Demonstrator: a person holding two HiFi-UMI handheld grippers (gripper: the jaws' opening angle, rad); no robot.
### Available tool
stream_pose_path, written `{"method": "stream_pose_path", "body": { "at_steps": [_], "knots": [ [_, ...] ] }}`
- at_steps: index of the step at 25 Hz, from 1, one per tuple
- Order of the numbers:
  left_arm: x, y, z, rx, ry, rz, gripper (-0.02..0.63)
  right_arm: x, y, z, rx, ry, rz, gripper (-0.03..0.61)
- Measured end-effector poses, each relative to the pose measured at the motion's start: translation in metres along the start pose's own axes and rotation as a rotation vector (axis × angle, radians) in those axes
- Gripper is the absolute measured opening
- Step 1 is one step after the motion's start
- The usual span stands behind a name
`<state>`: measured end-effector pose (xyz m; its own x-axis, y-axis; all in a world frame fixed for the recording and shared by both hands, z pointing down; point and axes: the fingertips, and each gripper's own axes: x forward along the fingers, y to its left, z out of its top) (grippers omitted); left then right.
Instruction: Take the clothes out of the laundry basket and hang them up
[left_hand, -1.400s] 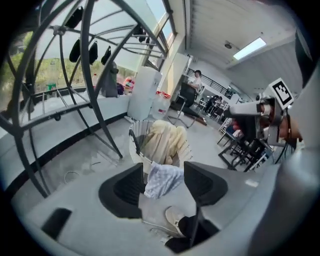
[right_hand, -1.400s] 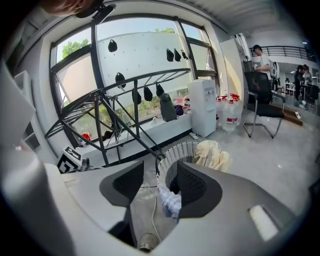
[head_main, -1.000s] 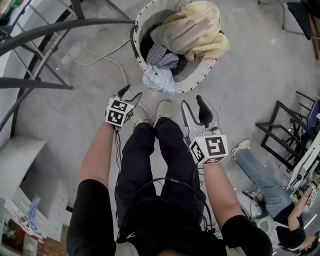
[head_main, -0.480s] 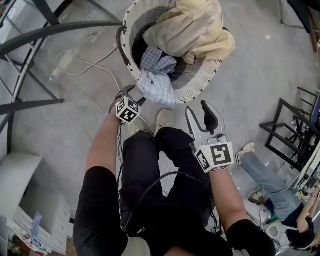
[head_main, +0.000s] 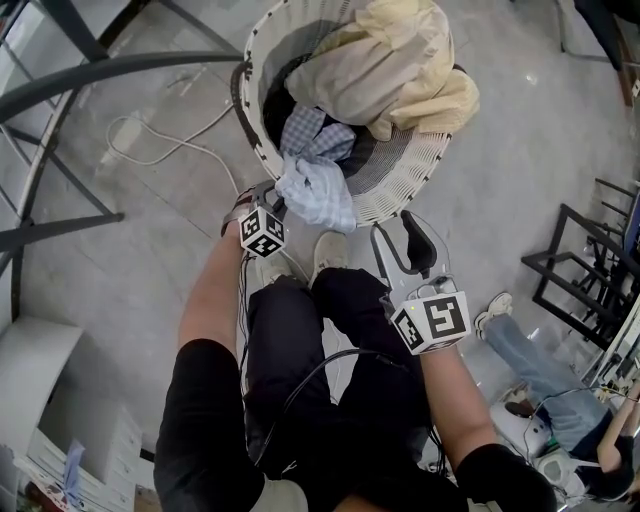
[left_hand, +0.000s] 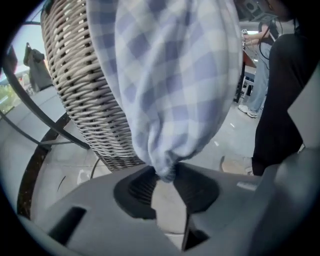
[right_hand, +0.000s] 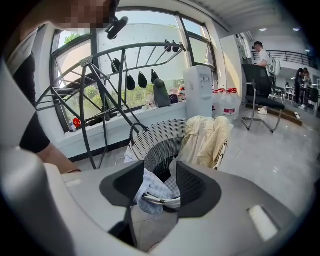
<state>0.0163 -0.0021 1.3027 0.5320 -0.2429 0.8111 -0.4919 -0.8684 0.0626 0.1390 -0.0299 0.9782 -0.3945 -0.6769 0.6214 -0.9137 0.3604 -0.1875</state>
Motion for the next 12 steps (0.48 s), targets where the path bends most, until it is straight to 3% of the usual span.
{"method": "stream_pose_path", "body": {
  "at_steps": [1, 3, 12],
  "knots": [
    [-0.002, 0.002, 0.004, -0.008, -0.016, 0.011, 0.055, 0.001, -0.002, 0.000, 0.015, 0.000, -0.003, 0.207],
    [-0.010, 0.006, 0.009, -0.035, -0.035, 0.020, 0.020, 0.002, -0.005, 0.000, 0.041, 0.005, -0.007, 0.207],
    [-0.120, -0.006, 0.026, -0.179, -0.020, 0.012, 0.018, -0.035, 0.015, 0.028, 0.107, 0.051, 0.009, 0.206]
  ]
}}
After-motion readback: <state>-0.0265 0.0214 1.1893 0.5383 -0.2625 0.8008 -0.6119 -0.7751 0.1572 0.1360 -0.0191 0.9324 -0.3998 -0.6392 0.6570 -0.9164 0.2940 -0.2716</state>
